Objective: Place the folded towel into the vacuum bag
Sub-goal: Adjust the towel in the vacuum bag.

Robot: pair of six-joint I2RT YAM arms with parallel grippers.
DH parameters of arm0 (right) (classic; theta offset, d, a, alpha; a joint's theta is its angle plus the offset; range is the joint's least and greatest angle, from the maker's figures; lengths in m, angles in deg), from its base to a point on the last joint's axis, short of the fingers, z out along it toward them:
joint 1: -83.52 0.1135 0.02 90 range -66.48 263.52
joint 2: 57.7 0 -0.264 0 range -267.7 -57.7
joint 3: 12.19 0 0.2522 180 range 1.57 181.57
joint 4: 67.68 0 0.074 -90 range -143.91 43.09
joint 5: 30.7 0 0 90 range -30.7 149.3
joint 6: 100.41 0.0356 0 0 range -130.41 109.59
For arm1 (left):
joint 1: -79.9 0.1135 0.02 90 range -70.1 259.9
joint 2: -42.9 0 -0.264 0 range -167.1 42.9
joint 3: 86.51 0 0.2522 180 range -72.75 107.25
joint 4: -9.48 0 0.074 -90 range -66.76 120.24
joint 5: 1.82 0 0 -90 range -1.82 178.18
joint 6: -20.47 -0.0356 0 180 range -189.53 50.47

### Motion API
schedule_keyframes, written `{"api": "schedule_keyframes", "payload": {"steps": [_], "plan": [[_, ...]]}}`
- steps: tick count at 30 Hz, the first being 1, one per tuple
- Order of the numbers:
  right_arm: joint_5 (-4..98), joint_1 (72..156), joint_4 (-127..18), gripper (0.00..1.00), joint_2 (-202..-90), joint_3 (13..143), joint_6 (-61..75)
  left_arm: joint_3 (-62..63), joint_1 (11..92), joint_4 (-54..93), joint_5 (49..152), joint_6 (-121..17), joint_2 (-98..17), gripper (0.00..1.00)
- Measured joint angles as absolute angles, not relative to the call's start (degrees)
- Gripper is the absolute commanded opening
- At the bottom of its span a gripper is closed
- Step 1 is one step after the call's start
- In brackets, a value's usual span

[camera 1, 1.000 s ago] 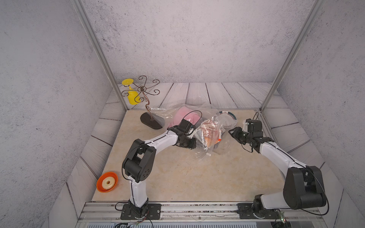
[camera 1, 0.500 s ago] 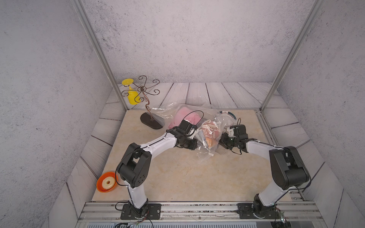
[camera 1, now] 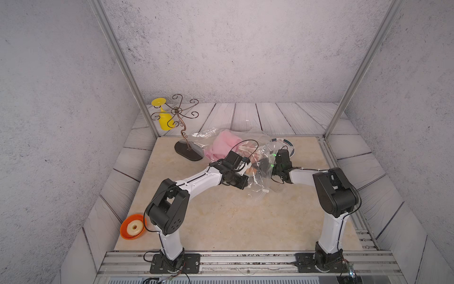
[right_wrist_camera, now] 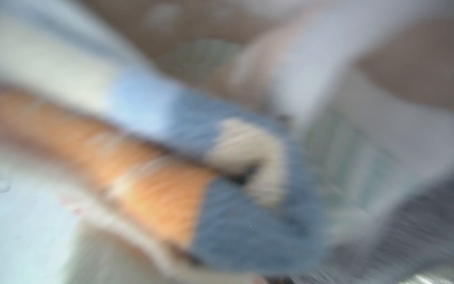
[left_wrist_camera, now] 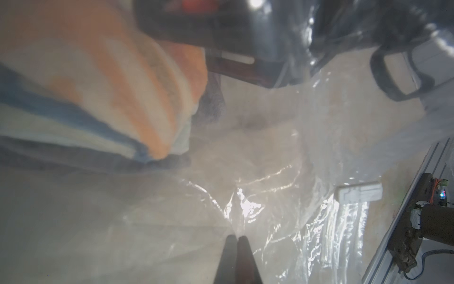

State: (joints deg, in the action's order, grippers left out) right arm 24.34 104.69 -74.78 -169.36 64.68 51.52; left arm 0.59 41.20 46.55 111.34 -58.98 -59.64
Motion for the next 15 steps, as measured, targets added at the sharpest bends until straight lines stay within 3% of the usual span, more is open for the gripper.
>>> {"api": "schedule_keyframes", "payload": {"steps": [8, 15], "plan": [[26.52, 104.64, -69.07, 0.61, -168.13, 65.43, 46.16, 0.57, 40.9, 47.28, 106.73, -58.5, -59.92, 0.0], [32.6, 100.97, -59.67, 0.64, -157.07, 56.64, 41.07, 0.57, 41.66, 47.45, 103.91, -57.0, -60.14, 0.0]]}}
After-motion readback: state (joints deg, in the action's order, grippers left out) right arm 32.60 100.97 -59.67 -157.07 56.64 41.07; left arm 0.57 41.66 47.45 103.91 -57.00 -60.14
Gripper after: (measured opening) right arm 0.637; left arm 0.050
